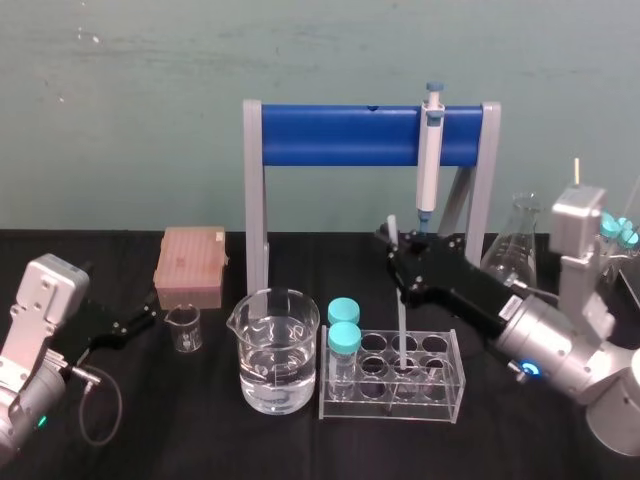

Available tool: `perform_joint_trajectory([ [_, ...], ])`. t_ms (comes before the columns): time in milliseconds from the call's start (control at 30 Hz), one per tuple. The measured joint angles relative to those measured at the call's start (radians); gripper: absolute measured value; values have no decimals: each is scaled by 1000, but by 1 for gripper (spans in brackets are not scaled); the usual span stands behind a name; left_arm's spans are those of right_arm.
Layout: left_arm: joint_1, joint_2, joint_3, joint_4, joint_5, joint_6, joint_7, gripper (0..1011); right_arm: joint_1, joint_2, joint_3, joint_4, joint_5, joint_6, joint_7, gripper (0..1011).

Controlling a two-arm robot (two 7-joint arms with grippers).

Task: Pick up the stirring rod with one hand, then place it down.

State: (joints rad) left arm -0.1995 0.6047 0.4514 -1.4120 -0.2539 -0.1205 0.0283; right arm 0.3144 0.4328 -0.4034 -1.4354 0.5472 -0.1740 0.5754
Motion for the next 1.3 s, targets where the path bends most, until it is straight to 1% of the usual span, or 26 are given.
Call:
perform_joint_trajectory([
  [100, 0, 0, 0, 0, 0, 0, 0, 1000, -8, 4, 16, -22, 21, 4, 9, 72],
  [200, 0, 0, 0, 0, 0, 0, 0, 1000, -8, 12, 45, -63, 59, 5, 25, 72],
  [300, 0, 0, 0, 0, 0, 0, 0, 1000, -2, 19, 65, -90, 82, 5, 33, 72],
  [333, 0, 0, 0, 0, 0, 0, 0, 1000, 2, 25, 77, -107, 96, 4, 38, 72],
  [400, 0, 0, 0, 0, 0, 0, 0, 1000, 6, 32, 91, -128, 111, 2, 40, 72],
  [433, 0, 0, 0, 0, 0, 0, 0, 1000, 6, 32, 91, -128, 111, 2, 40, 72],
  [533, 0, 0, 0, 0, 0, 0, 0, 1000, 9, 43, 105, -155, 124, -6, 42, 72],
  [933, 0, 0, 0, 0, 0, 0, 0, 1000, 2, 63, 114, -187, 128, -13, 34, 72],
  [1300, 0, 0, 0, 0, 0, 0, 0, 1000, -9, 69, 115, -196, 129, -11, 24, 72],
])
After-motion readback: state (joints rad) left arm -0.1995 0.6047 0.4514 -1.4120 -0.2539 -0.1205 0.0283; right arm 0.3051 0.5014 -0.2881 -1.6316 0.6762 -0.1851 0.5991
